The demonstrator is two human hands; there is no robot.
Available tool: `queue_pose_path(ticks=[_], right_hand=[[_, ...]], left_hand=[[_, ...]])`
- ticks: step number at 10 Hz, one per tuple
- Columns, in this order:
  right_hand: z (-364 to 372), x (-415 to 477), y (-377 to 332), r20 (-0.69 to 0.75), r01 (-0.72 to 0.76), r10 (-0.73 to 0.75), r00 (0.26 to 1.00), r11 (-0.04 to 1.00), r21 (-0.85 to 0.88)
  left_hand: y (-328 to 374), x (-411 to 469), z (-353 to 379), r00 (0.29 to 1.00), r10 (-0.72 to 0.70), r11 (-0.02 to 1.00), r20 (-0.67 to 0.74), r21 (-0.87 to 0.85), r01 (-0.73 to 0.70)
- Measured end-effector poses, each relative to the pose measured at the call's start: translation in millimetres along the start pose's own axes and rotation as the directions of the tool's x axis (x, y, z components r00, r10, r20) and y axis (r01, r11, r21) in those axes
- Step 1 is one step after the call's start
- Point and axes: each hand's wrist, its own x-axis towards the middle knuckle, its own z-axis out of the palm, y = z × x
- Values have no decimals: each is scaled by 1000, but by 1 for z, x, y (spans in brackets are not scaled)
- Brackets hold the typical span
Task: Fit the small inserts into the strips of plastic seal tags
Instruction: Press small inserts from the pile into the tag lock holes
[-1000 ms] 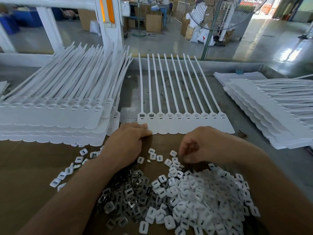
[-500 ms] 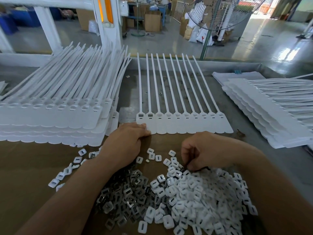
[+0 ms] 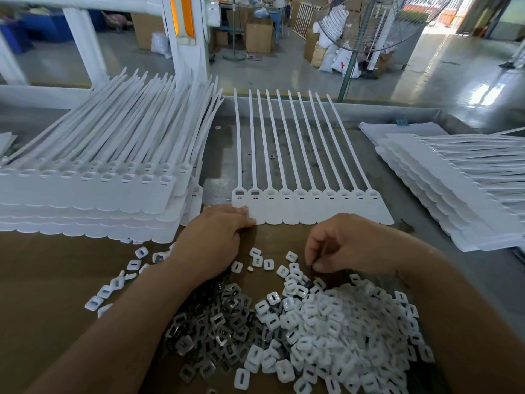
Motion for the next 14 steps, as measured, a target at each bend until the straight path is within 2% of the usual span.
queue_pose_path(ticks=[2,4,6,8,9,12,14], right_hand=[[-1,0,2,-93,27,-25,995,1000,11],[-4,13,0,-301,55,-10,953,988,141],[-11,43,-9,-347,31,11,938,993,115],[-15,82,-12,-473,-3,71,878,990,143],[-12,98,-13,-507,-35,116,854,985,168],[-9,120,-4,-500,-140,157,852,987,72],[-8,119,-6,-506,-157,151,849,987,32]], left_hand=[[0,0,0,1000,4,1000,-5,-5,-4],[0,1,1,1000,6,1000,-12,0,-6],[0,0,1,999,24,1000,-41,-3,-24],[1,0,0,996,69,998,-60,6,-69],[0,-2,-1,996,70,998,-59,5,-69],[1,-2,-2,996,69,998,-63,9,-69],[0,-1,-1,996,68,998,-57,18,-67]])
